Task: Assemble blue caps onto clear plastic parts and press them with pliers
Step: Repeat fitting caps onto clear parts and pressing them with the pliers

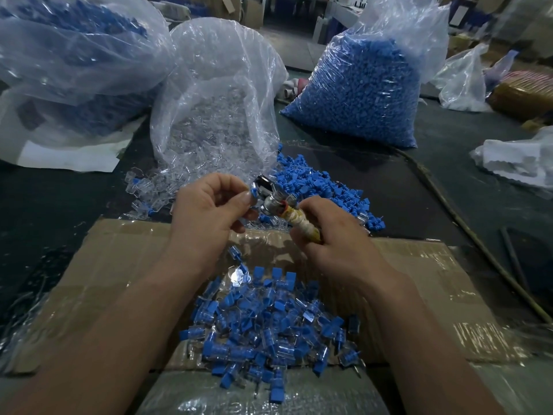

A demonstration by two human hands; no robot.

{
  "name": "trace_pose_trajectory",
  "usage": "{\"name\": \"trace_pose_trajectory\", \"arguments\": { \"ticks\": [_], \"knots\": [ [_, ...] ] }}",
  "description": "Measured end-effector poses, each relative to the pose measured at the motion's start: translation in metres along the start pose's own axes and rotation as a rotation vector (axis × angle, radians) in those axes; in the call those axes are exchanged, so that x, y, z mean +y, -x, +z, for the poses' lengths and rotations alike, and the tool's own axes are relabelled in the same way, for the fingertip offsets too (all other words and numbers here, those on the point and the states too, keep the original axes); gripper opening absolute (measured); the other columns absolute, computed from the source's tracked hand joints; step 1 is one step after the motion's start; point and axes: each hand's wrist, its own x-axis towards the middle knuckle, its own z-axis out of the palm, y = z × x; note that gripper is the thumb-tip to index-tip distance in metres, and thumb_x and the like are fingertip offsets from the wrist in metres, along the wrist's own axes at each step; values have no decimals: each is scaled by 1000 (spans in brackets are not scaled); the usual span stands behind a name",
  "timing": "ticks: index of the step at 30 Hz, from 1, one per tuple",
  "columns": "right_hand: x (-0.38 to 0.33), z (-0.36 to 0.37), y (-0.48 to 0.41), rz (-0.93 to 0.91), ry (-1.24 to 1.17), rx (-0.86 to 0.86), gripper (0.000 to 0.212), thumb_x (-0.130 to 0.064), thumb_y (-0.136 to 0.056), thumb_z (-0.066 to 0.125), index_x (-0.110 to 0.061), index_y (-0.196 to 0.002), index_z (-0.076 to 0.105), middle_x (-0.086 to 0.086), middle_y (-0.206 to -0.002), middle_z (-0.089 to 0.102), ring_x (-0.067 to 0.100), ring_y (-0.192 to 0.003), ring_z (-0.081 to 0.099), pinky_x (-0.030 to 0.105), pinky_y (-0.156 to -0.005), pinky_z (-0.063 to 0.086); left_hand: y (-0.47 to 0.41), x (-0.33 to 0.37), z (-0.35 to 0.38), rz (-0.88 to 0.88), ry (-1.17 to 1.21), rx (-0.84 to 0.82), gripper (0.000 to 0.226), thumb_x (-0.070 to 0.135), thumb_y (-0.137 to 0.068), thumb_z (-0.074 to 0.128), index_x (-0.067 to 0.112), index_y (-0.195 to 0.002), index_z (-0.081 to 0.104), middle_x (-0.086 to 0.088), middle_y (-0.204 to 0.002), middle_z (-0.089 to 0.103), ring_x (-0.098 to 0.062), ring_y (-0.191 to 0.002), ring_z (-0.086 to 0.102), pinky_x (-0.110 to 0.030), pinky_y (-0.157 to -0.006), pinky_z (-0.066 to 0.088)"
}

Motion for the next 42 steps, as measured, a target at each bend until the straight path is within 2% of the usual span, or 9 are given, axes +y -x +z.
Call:
{"name": "trace_pose_trajectory", "arguments": {
  "ticks": [14,17,21,24,28,32,37,40,42],
  "knots": [
    [-3,3,0,-18,-10,61,14,-19,-85,60,-26,-86,49,-11,-75,49,12,-73,49,29,-63,39,3,-4,2,77,-79,44,25,-6,-83,57,17,-72,58,5,-64,60,-3,-55,58,-17,-53,51],
    [0,3,-1,-28,5,76,13,-19,-84,62,-24,-93,54,-12,-78,49,10,-75,47,26,-64,33,3,-2,3,65,-93,41,23,-6,-83,57,15,-73,58,0,-66,60,-4,-55,58,-17,-53,51],
    [6,2,-3,-20,38,88,30,-19,-83,64,-22,-113,58,-10,-92,52,9,-85,48,25,-73,35,2,-1,1,34,-68,62,21,-4,-82,59,16,-73,59,4,-63,63,-4,-54,60,-14,-51,49],
    [14,-2,-3,-9,96,59,28,-19,-84,63,-23,-112,58,-12,-88,49,8,-82,46,26,-70,34,0,3,-6,4,23,63,17,0,-79,62,16,-73,63,4,-63,67,-5,-54,62,-14,-49,48],
    [18,-6,-3,2,97,-24,21,-27,-81,67,-26,-101,62,-11,-86,54,9,-82,49,28,-69,39,7,11,-8,-65,108,-194,10,11,-67,65,18,-71,72,-1,-64,68,-7,-49,57,-15,-42,42],
    [16,-7,-3,33,88,-96,36,-37,-72,73,-31,-106,63,-15,-90,56,8,-86,52,31,-75,44,13,14,-3,-131,15,-512,13,19,-56,70,17,-69,72,-2,-60,68,-6,-43,54,-13,-41,43],
    [15,-4,-3,51,123,-137,48,-40,-65,77,-31,-109,61,-17,-91,53,6,-88,51,31,-81,43,13,11,-4,-125,-77,-816,14,20,-61,74,11,-71,71,1,-57,65,-3,-46,51,-13,-43,41],
    [17,-2,-5,40,131,-139,49,-41,-66,77,-31,-110,59,-19,-89,49,5,-88,48,27,-76,38,13,8,-4,-130,-77,-843,13,24,-65,73,14,-74,73,2,-59,65,-2,-47,51,-13,-45,40],
    [19,0,-5,36,140,-164,57,-44,-64,77,-31,-116,56,-16,-95,50,5,-91,46,26,-76,36,10,5,-3,-156,-71,-681,9,24,-64,72,19,-71,72,0,-60,66,-5,-46,52,-15,-43,42]
  ]
}}
